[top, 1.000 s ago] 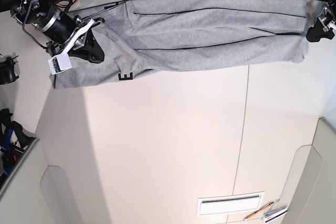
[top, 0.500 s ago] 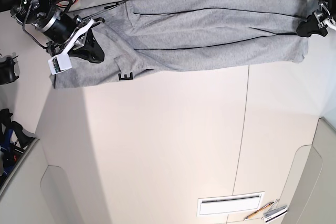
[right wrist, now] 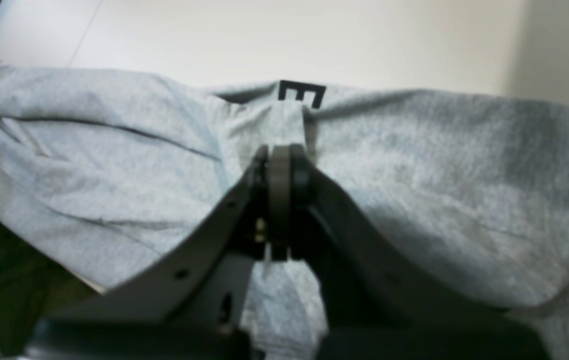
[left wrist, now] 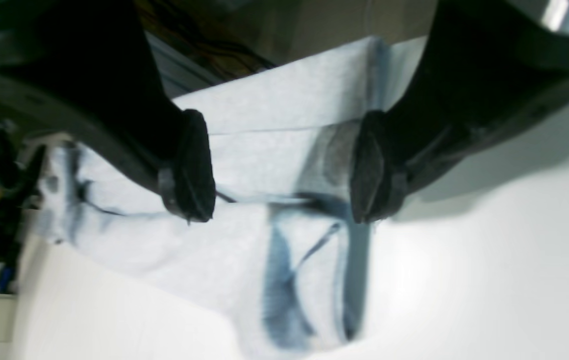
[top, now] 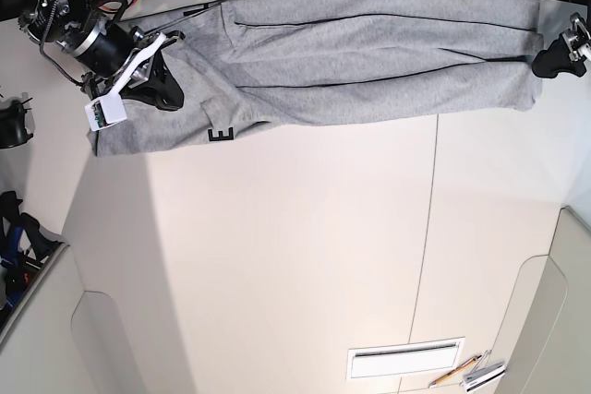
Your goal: Fold the T-shirt properly
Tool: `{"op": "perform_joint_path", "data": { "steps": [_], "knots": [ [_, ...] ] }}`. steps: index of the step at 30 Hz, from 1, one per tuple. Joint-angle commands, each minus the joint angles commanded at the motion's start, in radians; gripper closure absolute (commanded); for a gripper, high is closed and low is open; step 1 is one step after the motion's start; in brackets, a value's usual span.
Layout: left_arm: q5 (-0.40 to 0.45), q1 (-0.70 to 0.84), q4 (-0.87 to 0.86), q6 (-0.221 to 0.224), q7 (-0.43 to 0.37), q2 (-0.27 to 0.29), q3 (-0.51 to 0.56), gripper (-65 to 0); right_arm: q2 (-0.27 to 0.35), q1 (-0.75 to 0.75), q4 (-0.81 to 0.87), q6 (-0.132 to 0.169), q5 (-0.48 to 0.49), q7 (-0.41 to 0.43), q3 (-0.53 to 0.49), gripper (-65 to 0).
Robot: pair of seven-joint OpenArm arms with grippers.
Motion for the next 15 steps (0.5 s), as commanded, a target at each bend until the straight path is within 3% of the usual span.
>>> {"op": "perform_joint_path", "data": {
  "steps": [4, 6, 9, 15],
  "knots": [
    [-0.036, 0.000, 0.000, 0.000, 0.047, 0.000, 0.035, -46.2, 0.000, 0.000, 0.000, 0.000, 0.000, 0.002, 0.000, 0.0],
    [-0.031, 0.000, 0.000, 0.000, 0.019, 0.000, 0.091, -46.2, 0.000, 0.000, 0.000, 0.000, 0.000, 0.003, 0.000, 0.0],
    [0.056, -0.003, 0.000, 0.000, -0.040, 0.006, 0.151, -46.2, 0.000, 0.000, 0.000, 0.000, 0.000, 0.002, 0.000, 0.0],
    [0.079, -0.006, 0.000, 0.000, -0.068, 0.011, 0.142, -46.2, 0.000, 0.000, 0.000, 0.000, 0.000, -0.001, 0.000, 0.0]
  ]
}}
